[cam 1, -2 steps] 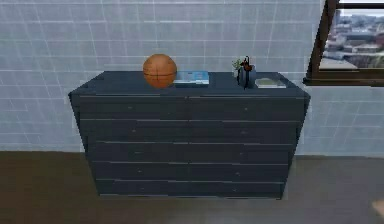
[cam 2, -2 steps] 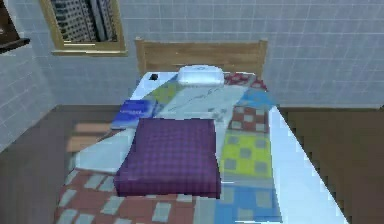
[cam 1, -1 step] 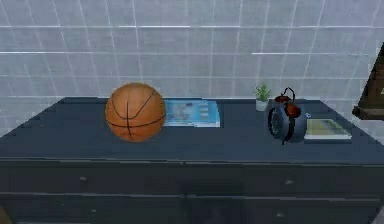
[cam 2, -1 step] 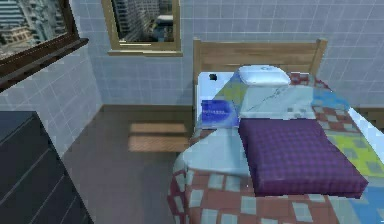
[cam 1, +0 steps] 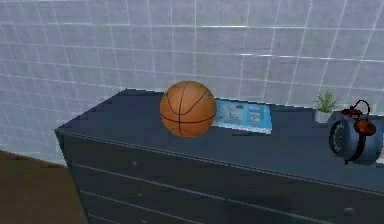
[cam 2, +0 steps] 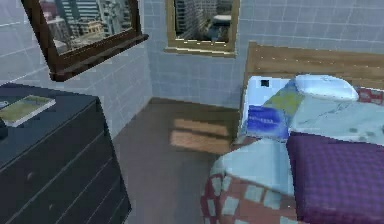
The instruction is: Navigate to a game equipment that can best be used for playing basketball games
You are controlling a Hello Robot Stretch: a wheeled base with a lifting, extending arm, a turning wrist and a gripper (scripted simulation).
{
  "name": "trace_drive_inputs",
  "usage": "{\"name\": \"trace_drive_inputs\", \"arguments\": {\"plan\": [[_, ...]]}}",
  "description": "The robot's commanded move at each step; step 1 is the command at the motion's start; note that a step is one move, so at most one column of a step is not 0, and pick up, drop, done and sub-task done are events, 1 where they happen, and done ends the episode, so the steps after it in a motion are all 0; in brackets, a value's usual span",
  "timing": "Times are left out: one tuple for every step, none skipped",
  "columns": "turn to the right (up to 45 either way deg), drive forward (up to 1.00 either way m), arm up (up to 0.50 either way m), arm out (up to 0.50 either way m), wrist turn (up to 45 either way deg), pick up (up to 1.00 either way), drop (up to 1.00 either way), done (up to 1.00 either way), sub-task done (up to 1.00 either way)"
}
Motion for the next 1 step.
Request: {"name": "trace_drive_inputs", "arguments": {"plan": [[0.0, 0.00, 0.00, 0.00, 0.0, 0.00, 0.00, 1.00, 0.00]]}}
